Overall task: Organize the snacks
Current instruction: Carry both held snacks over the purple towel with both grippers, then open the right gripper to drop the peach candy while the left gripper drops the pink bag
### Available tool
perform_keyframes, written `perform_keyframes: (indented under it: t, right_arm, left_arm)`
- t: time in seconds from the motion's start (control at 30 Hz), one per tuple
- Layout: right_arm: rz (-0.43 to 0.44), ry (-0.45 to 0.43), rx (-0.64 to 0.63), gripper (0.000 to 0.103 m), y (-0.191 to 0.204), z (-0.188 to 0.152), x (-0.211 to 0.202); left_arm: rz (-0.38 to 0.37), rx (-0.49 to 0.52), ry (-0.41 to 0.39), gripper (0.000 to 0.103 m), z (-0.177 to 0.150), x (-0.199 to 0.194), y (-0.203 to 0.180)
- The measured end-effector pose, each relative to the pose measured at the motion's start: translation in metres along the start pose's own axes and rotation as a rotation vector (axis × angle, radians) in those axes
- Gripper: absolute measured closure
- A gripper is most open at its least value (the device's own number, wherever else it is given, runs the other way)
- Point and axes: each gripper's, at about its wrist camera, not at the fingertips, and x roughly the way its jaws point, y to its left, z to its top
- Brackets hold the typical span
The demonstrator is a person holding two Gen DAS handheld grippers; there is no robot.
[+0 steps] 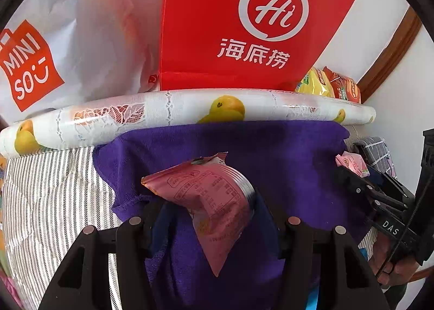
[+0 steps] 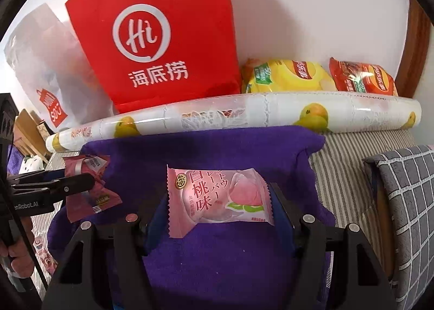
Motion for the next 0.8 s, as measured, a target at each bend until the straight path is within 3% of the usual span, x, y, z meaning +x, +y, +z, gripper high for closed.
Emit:
perform_keyframes:
  t: [0.2,0.8]
  right_arm:
    - [-0.022,0.031,-0.014,0.035,0.001,-0.001,0.006]
    - [-0.063,0.100,-0.018,0.034,-0.002,-0.004,0.016]
  left_arm:
    - [-0.034,-0.018,0.019,0.047,0.000,0.002,0.004]
    - [-0.044,-0.001,0.062,0.046,-0.001,0.009,-0.004]
